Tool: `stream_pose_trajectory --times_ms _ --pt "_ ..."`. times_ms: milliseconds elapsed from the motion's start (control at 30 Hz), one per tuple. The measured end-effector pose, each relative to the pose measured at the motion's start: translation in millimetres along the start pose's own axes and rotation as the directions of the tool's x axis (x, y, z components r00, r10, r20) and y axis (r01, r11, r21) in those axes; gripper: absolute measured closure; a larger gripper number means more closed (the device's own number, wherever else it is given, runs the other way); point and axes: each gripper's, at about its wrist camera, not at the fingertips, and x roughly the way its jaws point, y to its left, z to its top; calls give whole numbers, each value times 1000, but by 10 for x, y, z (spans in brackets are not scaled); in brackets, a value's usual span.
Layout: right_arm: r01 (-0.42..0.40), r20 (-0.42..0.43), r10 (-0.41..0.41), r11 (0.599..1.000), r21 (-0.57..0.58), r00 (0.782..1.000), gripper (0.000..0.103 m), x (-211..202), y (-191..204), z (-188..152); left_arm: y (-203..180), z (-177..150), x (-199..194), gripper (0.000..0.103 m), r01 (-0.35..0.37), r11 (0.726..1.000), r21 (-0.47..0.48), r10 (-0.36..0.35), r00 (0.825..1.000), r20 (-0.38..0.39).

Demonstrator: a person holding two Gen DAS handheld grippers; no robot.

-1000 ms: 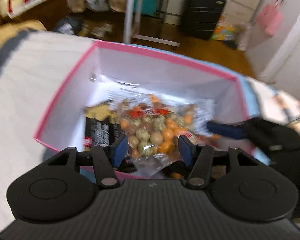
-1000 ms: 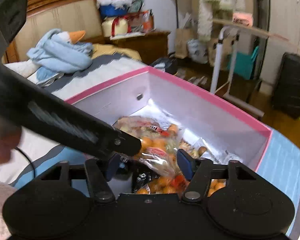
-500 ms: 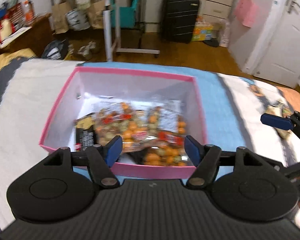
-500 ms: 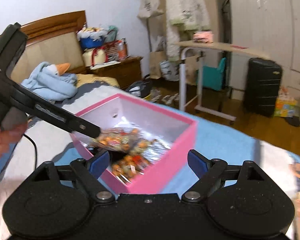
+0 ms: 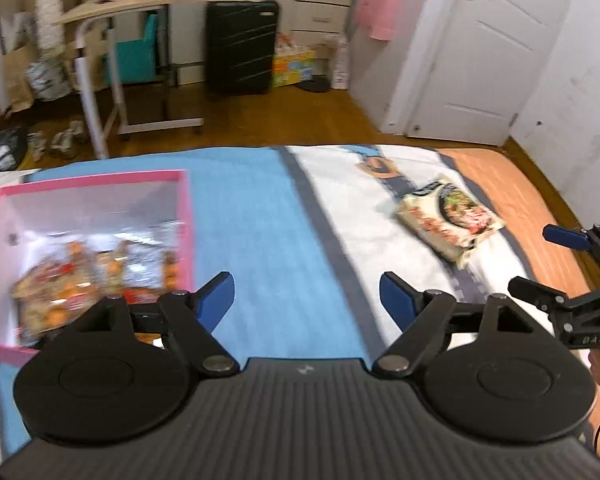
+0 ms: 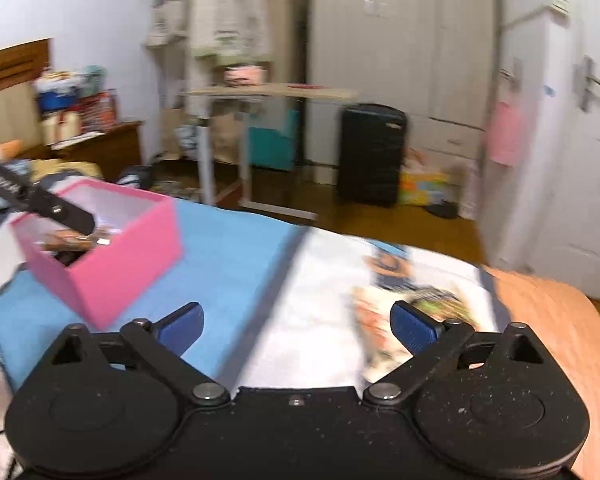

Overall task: Organize snacks
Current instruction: 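Move both tools to the beige noodle packet, then grasp the beige noodle packet with both tools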

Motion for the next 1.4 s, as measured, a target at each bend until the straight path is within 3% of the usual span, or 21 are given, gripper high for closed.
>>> stream_pose_trajectory --times_ms 167,267,333,467,633,700,767,900,967,1033,1167,1267,1400 --pt "30 -56 -25 995 98 998 2 316 -664 14 -397 171 577 20 92 995 25 -91 996 -20" --pt "54 -96 -40 987 148 995 2 600 -1051 52 -546 275 932 20 142 989 -34 -143 989 -29" --pt "16 -120 8 981 191 993 2 803 -1322 63 -635 305 1178 20 177 981 -81 -181 983 -33" --pt "5 -135 42 945 328 990 2 1143 -1729 -8 -807 301 1662 20 175 969 -176 -186 981 -48" --pt "-3 -183 64 948 319 981 2 1525 -1921 -130 -925 244 2269 20 226 913 -339 -274 957 -99" --pt "27 -247 44 961 275 968 2 1699 -1970 -185 -977 204 2460 21 227 898 -377 -288 951 -113" --pt "18 -241 58 952 304 969 1 1765 -2033 -274 -1016 160 2601 22 234 886 -400 -303 945 -120" --pt "-53 -213 161 896 440 964 1 1781 -2167 -425 -1094 91 2714 24 225 895 -384 -291 949 -123" --pt "-78 -181 178 886 456 967 3 1762 -2155 -503 -1135 92 2729 35 230 901 -367 -289 951 -114" --pt "-100 -155 188 887 451 970 13 1707 -2101 -518 -1145 104 2720 51 267 891 -368 -325 940 -104" --pt "-91 -147 167 903 421 975 32 1624 -1962 -470 -1133 114 2718 53 305 877 -371 -362 928 -92" --pt "-97 -162 175 910 403 971 40 1550 -1831 -430 -1115 100 2666 54 347 860 -374 -404 911 -84" --pt "-70 -188 155 916 394 970 44 1414 -1649 -373 -1193 120 2526 54 312 917 -247 -351 927 -131"
